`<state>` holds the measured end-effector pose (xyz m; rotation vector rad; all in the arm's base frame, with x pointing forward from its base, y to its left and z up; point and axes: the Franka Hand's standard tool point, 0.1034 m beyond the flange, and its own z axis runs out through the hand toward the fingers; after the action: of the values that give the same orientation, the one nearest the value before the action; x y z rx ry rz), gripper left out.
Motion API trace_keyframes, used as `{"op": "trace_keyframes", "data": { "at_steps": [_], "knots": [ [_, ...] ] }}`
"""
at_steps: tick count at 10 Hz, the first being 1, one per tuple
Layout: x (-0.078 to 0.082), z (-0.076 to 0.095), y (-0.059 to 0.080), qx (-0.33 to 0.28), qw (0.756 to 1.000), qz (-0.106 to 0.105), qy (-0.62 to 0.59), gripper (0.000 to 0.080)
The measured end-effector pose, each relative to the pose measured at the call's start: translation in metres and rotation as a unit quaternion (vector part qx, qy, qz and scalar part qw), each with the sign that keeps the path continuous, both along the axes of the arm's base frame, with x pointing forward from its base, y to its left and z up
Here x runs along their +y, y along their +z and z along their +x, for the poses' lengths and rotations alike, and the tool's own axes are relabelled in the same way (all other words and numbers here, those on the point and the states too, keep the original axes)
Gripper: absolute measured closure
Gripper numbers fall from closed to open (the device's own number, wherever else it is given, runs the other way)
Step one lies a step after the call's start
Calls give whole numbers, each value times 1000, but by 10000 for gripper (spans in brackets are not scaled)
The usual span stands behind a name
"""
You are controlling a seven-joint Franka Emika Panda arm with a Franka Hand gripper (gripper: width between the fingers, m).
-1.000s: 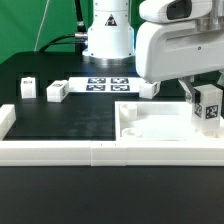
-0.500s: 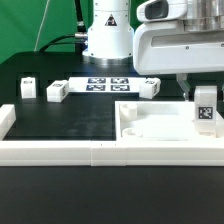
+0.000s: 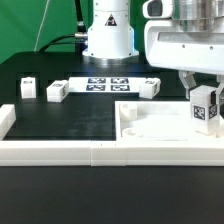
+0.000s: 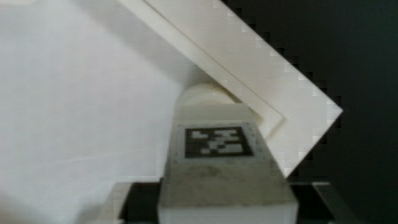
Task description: Assemble one leg
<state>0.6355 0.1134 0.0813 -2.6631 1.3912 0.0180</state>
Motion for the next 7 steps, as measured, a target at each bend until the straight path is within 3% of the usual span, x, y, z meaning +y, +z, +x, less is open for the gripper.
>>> {"op": "trace_keyframes", "data": {
  "at_steps": [1, 3, 4, 5, 6, 7],
  "knots": [
    [1, 0, 0, 6, 999, 5, -44, 509],
    [1, -1, 0, 1, 1000, 3, -6, 509],
    [2, 0, 0, -2, 1000, 2, 17, 328],
    [2, 0, 0, -16, 993, -5, 119, 213],
    [1, 1, 0, -24, 984, -8, 175, 213],
    [2, 1, 0, -32, 970, -11, 242, 163]
  ]
}}
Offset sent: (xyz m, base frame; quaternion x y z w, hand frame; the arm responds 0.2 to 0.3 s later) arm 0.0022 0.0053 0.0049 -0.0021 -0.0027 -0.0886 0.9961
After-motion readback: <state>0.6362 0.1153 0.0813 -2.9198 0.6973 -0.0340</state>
